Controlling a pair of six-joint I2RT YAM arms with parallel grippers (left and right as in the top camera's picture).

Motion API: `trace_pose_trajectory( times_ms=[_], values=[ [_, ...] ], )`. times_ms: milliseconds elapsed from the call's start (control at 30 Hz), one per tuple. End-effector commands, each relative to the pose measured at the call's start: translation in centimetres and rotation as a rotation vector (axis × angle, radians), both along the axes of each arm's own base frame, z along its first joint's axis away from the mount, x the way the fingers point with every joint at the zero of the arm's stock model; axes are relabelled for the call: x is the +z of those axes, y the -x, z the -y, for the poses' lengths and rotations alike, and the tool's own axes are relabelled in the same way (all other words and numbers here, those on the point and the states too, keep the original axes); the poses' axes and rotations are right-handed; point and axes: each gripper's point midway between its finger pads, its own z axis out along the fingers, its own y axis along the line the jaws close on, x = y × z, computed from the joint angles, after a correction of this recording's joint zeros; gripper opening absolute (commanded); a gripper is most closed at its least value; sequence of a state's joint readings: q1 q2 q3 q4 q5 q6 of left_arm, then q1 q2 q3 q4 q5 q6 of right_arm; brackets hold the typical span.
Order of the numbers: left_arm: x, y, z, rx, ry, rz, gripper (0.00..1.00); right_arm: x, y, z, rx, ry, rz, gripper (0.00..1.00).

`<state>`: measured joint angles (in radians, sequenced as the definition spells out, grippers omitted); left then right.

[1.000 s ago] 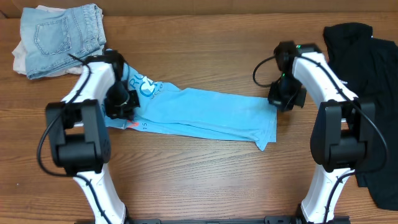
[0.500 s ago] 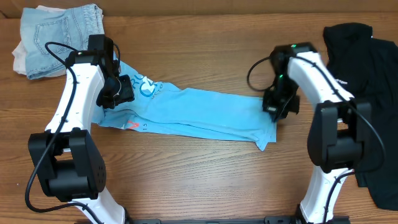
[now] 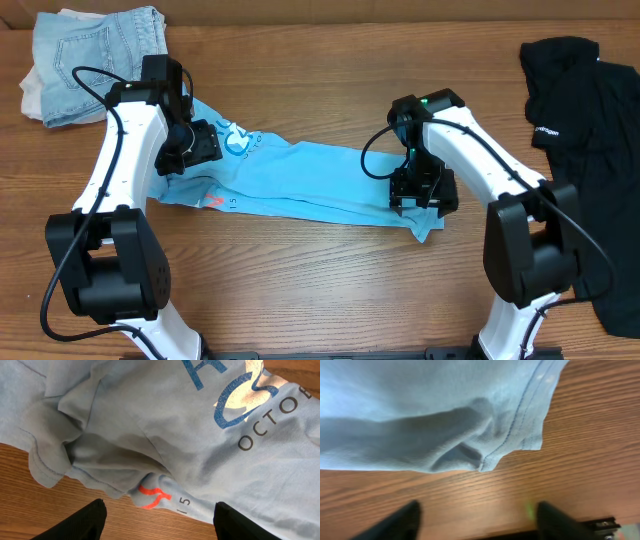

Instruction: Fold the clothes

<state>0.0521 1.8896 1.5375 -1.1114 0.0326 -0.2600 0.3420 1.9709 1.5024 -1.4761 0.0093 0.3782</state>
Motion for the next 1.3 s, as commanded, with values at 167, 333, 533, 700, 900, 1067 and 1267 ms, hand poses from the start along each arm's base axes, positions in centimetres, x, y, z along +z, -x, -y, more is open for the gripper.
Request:
trace_pose_trajectory(
  times_ms=[167, 333, 533, 700, 900, 1067, 1267],
  values=[
    [-0.6, 0.4, 0.2, -0.009, -0.006, -0.021, 0.74, -2.3, 2.1, 0.1, 0.051, 0.006, -0.032, 0.85],
    [-0.6, 0.3, 0.2, -0.009, -0.006, -0.020, 0.75, -4.2, 2.8, -1.1, 0.110, -0.074, -0.037, 0.81],
    [-0.6, 0.4, 0.2, -0.009, -0.006, -0.021, 0.75, -4.8, 1.7, -1.2, 0.117, -0.071, 0.012, 0.42],
    [-0.6, 0.4, 0.2, -0.009, -0.006, -0.021, 0.76, -4.9, 1.0, -0.2, 0.134, -0.011, 0.045, 0.34],
    [-0.6, 0.3, 0.2, -0.009, -0.006, -0.020, 0.76, -4.9, 0.4, 0.5, 0.147, 0.031, 0.071, 0.04],
    [-0.6, 0.2, 0.2, -0.009, -0.006, -0.015, 0.77, -3.9, -0.9, 1.9, 0.112, 0.138, 0.125, 0.04],
    [-0.6, 0.2, 0.2, -0.009, -0.006, -0.015, 0.78, -1.2, -3.1, 3.8, 0.076, 0.284, 0.212, 0.04]
  ],
)
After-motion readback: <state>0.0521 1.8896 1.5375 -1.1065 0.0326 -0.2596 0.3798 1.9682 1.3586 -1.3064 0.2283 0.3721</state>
